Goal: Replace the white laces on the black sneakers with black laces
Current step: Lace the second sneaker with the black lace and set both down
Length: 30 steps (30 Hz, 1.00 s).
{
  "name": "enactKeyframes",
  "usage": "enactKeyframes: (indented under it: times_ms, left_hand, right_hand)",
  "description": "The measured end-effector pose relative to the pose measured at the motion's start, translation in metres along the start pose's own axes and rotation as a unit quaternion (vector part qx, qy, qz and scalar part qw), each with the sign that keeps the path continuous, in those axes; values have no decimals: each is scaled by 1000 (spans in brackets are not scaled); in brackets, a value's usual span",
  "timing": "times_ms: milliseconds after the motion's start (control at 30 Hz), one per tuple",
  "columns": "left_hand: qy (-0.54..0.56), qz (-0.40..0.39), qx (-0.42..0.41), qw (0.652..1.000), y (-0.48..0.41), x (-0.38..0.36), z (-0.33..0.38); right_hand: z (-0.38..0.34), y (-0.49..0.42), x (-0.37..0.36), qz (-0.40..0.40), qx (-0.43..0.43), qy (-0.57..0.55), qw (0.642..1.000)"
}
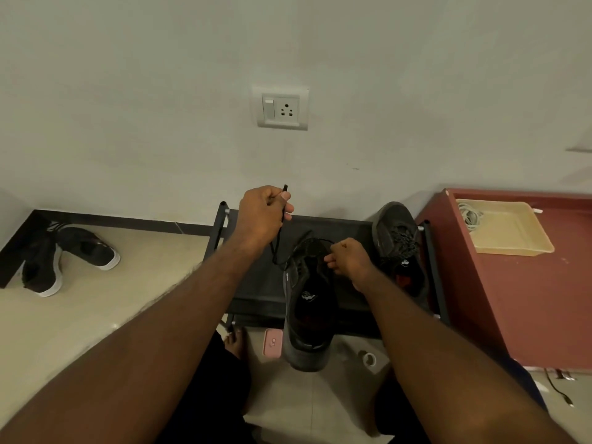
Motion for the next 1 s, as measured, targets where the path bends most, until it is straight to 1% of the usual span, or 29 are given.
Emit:
enactKeyframes:
  times_ms: [67, 167, 233, 267, 333, 367, 433, 467, 500, 567, 633, 700, 800, 900, 1000]
  left_hand:
    - [1, -3, -20, 1000, -1, 3, 17]
    - [21, -7, -65, 998, -13, 8, 62]
    - [60, 5, -104, 993, -30, 14, 110]
    - [85, 13, -123, 989, -38, 17, 135]
    - [122, 29, -168, 978, -54, 28, 200]
    - [134, 35, -185, 973, -60, 33, 229]
    - [152, 44, -218, 963, -67, 42, 283]
    - [158, 47, -234, 958, -70, 47, 310]
    - [164, 55, -244, 954, -71, 50, 328]
    - [180, 76, -261, 945, -72, 54, 359]
    - [208, 92, -272, 935, -69, 55, 379]
    - [230, 97, -270, 930, -64, 54, 392]
    - [239, 90, -273, 927, -58, 54, 410]
    - [227, 86, -279, 929, -48, 57, 425]
    - [214, 95, -280, 931, -41, 60, 433]
  right_hand:
    - [-9, 5, 5, 5, 17, 79, 997]
    - [-30, 22, 25, 35, 51, 123, 990]
    - [-50, 38, 41, 69, 88, 136, 984]
    - [-54, 45, 45, 79, 105, 161, 978]
    - [-68, 59, 49, 76, 140, 207, 965]
    - [-71, 66, 50, 71, 142, 193, 968]
    - [-90, 91, 54, 68, 158, 126, 977]
    - [-113, 107, 61, 82, 179, 79, 977]
    - [-132, 122, 68, 94, 205, 40, 973]
    - [-183, 159, 87, 121, 274, 7, 954]
    - [-234, 200, 107, 143, 343, -21, 928]
    - [-275, 233, 123, 154, 391, -45, 906]
    - [-320, 266, 138, 163, 442, -60, 880]
    - [-349, 283, 147, 178, 467, -58, 864]
    - [-362, 287, 147, 186, 475, -41, 859]
Point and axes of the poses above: each hand's wrist, its own y-axis away from the middle knuckle, its own x-axis out of the back of the hand, z = x × y, the point moved 5 cm from there along -y, towards the middle knuckle, and after that the axes turned 5 degrees about -x, right-handed, at the moved point
